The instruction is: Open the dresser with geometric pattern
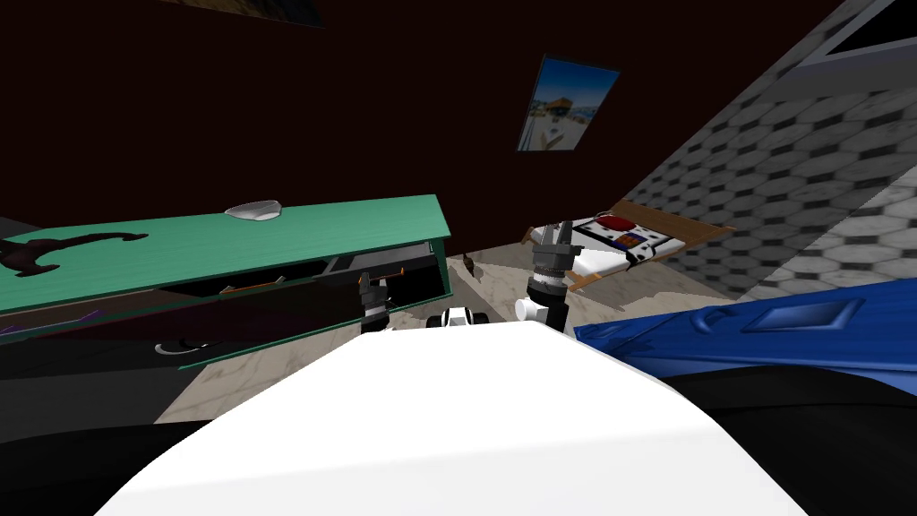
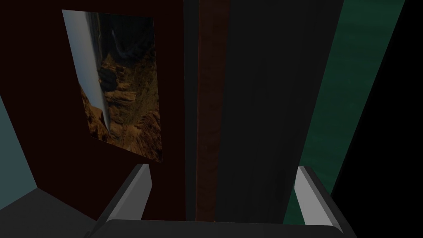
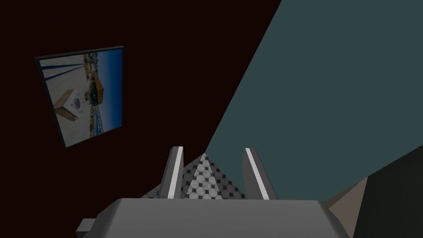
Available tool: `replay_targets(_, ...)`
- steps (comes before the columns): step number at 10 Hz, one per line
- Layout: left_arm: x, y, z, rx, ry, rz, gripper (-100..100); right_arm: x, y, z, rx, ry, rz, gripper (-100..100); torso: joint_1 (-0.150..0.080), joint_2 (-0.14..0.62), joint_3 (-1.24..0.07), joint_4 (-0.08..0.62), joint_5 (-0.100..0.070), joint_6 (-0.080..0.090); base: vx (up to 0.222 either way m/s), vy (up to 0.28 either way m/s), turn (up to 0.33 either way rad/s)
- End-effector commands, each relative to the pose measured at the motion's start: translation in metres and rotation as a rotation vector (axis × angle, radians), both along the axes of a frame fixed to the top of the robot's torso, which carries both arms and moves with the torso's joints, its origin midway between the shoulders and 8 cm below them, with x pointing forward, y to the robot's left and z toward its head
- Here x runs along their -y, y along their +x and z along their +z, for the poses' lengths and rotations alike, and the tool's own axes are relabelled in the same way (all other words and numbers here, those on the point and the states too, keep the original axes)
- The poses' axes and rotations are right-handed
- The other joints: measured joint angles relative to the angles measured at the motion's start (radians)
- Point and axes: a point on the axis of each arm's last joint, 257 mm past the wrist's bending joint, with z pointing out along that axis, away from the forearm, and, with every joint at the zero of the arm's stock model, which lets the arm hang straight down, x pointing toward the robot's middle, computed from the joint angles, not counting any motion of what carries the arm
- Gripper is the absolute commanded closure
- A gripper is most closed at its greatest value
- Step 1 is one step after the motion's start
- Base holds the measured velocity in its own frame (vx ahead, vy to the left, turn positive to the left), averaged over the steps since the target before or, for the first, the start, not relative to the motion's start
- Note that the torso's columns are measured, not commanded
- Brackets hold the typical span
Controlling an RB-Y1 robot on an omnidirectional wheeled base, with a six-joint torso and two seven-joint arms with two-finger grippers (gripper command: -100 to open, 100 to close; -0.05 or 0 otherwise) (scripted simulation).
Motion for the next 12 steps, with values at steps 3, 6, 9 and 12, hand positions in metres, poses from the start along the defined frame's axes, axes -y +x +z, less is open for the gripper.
replay_targets(3, 0.001, 0.0, 0.019, 0.048, 0.012, -0.004, -100, 0.0, 0.0, 0.0, 0.0, 0.0, 0.0, 0, 0.001, -0.001, -0.001, 0.0, 0.0, 0.0, 0.0, 0.0, 0.0)
replay_targets(6, 0.001, 0.0, 0.0, 0.0, 0.0, 0.001, -100, 0.0, 0.0, 0.0, 0.0, 0.0, 0.0, 0, -0.001, -0.001, -0.001, 0.0, 0.0, 0.0, 0.002, 0.001, -0.001)
replay_targets(9, 0.0, -0.001, -0.012, -0.034, -0.007, 0.005, 0, 0.0, 0.0, 0.0, 0.0, 0.0, 0.0, 0, 0.005, -0.009, -0.004, -0.009, 0.007, 0.002, 0.0, 0.0, 0.0)
replay_targets(12, -0.001, -0.002, -0.018, -0.049, -0.01, 0.008, 0, 0.0, 0.0, 0.0, 0.0, 0.0, 0.0, 0, 0.009, -0.014, -0.006, -0.012, 0.011, 0.002, 0.0, 0.0, 0.0)
